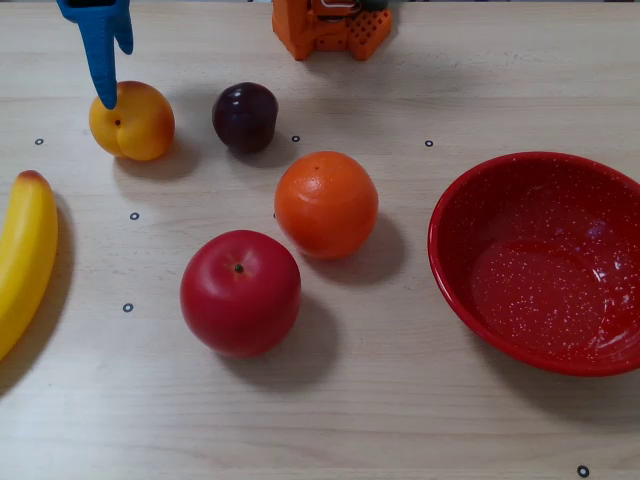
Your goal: Put peach in the red bowl.
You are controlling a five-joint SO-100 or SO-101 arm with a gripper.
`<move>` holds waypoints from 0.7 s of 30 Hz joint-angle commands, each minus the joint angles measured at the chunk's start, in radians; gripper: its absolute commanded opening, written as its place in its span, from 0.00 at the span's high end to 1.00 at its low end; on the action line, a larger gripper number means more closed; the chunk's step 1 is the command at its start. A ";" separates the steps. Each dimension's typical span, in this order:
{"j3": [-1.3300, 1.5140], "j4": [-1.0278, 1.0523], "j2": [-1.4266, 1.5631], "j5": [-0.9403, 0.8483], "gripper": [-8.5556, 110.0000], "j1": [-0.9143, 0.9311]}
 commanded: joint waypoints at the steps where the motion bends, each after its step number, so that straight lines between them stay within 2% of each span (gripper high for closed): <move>1: -0.029 -0.025 0.025 0.032 0.54 -0.031; 21: -0.009 -0.081 -0.014 0.100 0.54 -0.100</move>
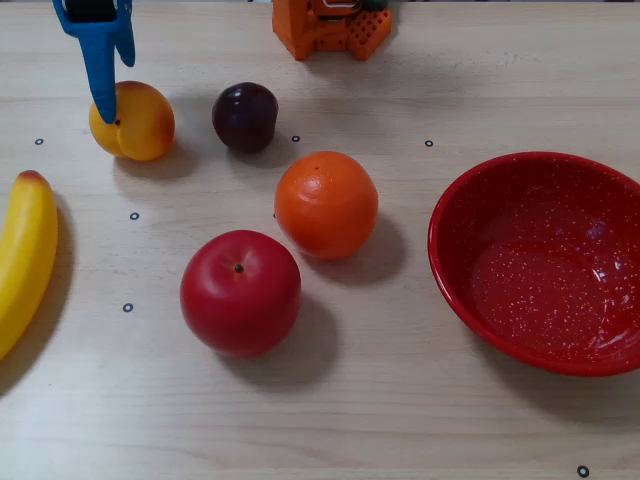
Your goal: Put peach in the red bowl.
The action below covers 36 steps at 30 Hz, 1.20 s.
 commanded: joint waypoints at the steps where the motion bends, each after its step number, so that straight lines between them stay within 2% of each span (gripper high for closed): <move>1: -0.026 -0.037 0.014 0.032 0.54 -0.034; 36: 0.000 -0.143 -0.077 0.049 0.56 -0.081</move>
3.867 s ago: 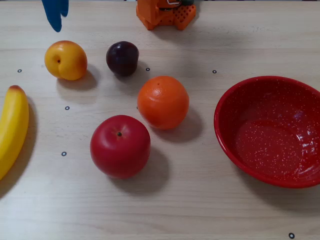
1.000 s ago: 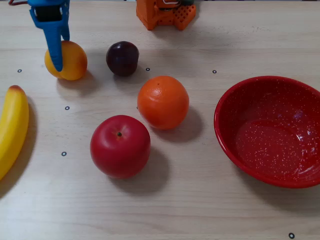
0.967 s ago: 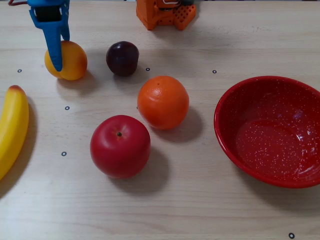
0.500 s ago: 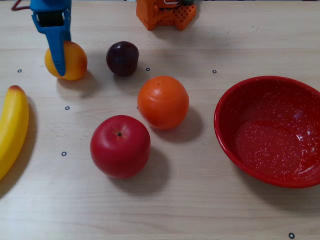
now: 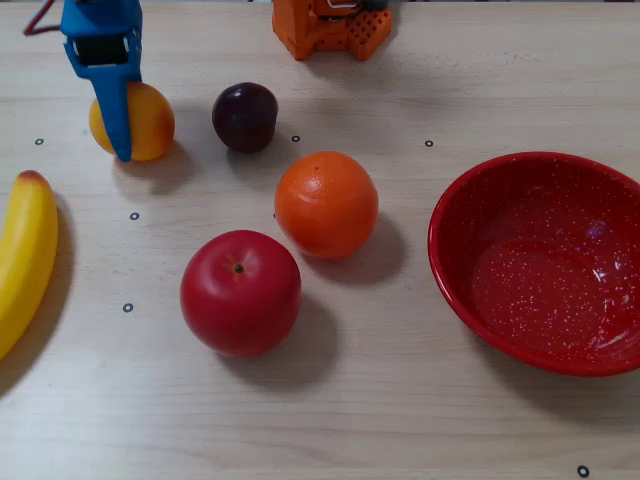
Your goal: Put peach in the red bowl.
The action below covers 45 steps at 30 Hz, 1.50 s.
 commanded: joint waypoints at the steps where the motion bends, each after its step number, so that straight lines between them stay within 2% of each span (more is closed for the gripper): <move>1: -0.023 -0.020 0.038 0.008 0.56 -0.020; 45: -0.034 -0.055 0.003 0.008 0.61 -0.032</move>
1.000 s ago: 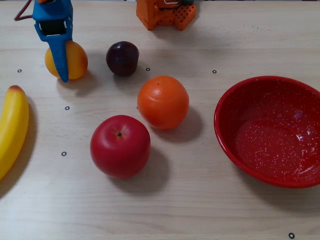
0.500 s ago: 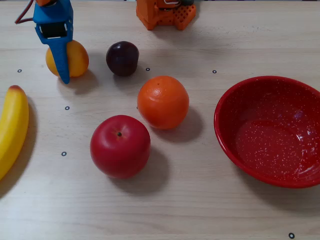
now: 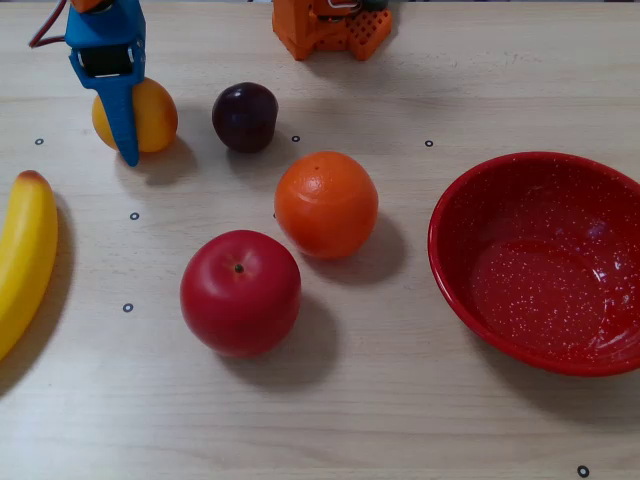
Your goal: Put peach in the red bowl.
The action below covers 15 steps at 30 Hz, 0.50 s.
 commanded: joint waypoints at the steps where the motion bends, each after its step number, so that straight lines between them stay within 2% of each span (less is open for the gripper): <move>1: -0.049 -0.023 0.028 0.008 0.62 -0.023; 10: -0.052 -0.023 0.025 -0.003 0.66 -0.025; 15: -0.054 -0.023 0.021 -0.017 0.73 -0.026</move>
